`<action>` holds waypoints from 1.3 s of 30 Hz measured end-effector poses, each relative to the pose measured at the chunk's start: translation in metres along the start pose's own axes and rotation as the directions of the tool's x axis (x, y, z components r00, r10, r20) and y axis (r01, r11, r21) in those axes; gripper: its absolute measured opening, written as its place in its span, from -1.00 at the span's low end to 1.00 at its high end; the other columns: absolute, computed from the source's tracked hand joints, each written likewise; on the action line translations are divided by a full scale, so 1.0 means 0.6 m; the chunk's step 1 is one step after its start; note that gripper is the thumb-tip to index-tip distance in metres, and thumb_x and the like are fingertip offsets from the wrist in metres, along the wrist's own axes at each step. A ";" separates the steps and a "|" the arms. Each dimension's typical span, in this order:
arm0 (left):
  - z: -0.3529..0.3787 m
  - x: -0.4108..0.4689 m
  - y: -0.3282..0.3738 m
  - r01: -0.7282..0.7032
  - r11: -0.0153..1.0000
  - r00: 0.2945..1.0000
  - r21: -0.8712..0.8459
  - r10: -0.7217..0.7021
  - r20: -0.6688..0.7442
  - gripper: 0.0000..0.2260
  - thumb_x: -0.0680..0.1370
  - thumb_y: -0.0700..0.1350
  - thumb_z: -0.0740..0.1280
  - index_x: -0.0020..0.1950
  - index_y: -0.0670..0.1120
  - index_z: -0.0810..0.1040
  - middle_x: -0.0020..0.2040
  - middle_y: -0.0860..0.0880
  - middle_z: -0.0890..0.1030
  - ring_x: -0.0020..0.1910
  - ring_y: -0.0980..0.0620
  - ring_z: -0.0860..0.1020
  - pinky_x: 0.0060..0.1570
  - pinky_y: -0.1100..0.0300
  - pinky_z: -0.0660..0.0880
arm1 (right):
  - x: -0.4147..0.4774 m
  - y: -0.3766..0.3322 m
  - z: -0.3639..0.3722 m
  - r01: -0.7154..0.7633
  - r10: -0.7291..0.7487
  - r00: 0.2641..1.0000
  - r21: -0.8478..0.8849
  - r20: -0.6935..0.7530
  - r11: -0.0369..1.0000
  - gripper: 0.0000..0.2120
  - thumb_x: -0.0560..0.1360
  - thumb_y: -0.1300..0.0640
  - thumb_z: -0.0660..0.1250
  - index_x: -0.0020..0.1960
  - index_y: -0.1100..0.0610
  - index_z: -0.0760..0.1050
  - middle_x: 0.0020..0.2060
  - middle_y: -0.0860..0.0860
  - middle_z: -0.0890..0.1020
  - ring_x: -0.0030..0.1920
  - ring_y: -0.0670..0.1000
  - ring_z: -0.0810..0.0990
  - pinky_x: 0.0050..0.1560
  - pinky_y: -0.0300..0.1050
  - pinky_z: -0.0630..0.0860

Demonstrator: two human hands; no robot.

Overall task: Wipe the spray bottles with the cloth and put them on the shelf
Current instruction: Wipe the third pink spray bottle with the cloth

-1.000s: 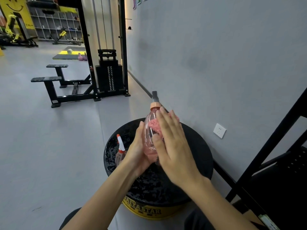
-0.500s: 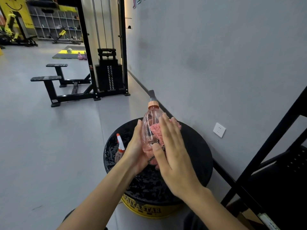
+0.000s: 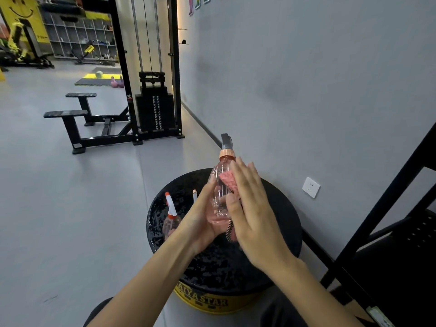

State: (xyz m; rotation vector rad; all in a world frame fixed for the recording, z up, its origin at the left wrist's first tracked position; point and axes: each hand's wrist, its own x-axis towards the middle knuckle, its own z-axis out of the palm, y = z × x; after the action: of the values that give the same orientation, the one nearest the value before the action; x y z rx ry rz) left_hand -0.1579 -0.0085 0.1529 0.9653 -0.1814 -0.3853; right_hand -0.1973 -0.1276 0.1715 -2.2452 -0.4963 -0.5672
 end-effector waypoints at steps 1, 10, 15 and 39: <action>0.000 0.000 0.000 -0.001 1.000 1.000 -0.003 0.001 0.014 -0.64 0.47 0.17 0.21 -0.17 0.02 0.73 -0.19 -0.03 0.70 -0.27 0.05 0.66 -0.29 0.20 0.62 | -0.004 -0.001 0.002 0.002 -0.001 1.000 0.011 -0.008 1.000 -0.45 0.63 -0.15 -0.12 0.58 -0.06 -0.06 0.55 -0.26 -0.04 0.53 -0.22 -0.20 0.55 0.06 0.00; 0.010 -0.006 -0.011 0.034 0.999 0.999 0.025 -0.034 -0.002 -0.53 0.59 0.23 0.11 0.23 -0.06 0.58 0.08 -0.11 0.67 0.00 -0.10 0.66 -0.02 -0.05 0.62 | 0.056 0.005 -0.025 -0.025 0.024 1.000 -0.054 -0.020 0.998 -0.43 0.61 -0.20 -0.15 0.58 -0.05 -0.01 0.56 -0.21 -0.01 0.51 -0.28 -0.22 0.56 0.00 -0.07; 0.012 -0.002 -0.007 -0.029 0.998 0.999 -0.056 0.027 -0.037 -0.53 0.63 0.20 0.04 0.13 0.01 0.68 0.12 -0.07 0.68 0.08 -0.01 0.66 0.02 0.10 0.62 | 0.012 -0.024 -0.005 0.058 -0.056 0.998 -0.224 0.014 0.973 -0.46 0.65 -0.12 -0.17 0.59 -0.01 -0.14 0.57 -0.15 -0.12 0.54 -0.16 -0.26 0.56 0.06 -0.12; 0.017 -0.014 0.001 -0.102 0.995 0.994 -0.011 0.101 -0.044 -0.55 0.68 0.06 -0.04 0.10 0.00 0.65 -0.01 0.04 0.72 -0.02 0.15 0.68 -0.15 0.30 0.59 | -0.007 -0.042 0.014 0.066 -0.062 0.998 -0.464 0.026 0.883 -0.36 0.60 -0.18 -0.14 0.58 0.04 -0.24 0.57 -0.03 -0.19 0.55 -0.04 -0.29 0.55 0.13 -0.11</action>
State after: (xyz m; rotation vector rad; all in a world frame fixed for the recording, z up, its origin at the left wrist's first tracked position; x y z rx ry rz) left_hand -0.1687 -0.0127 0.1593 0.9463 -0.1871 -0.2713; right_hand -0.2116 -0.1058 0.1789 -2.6957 -0.4779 -0.7760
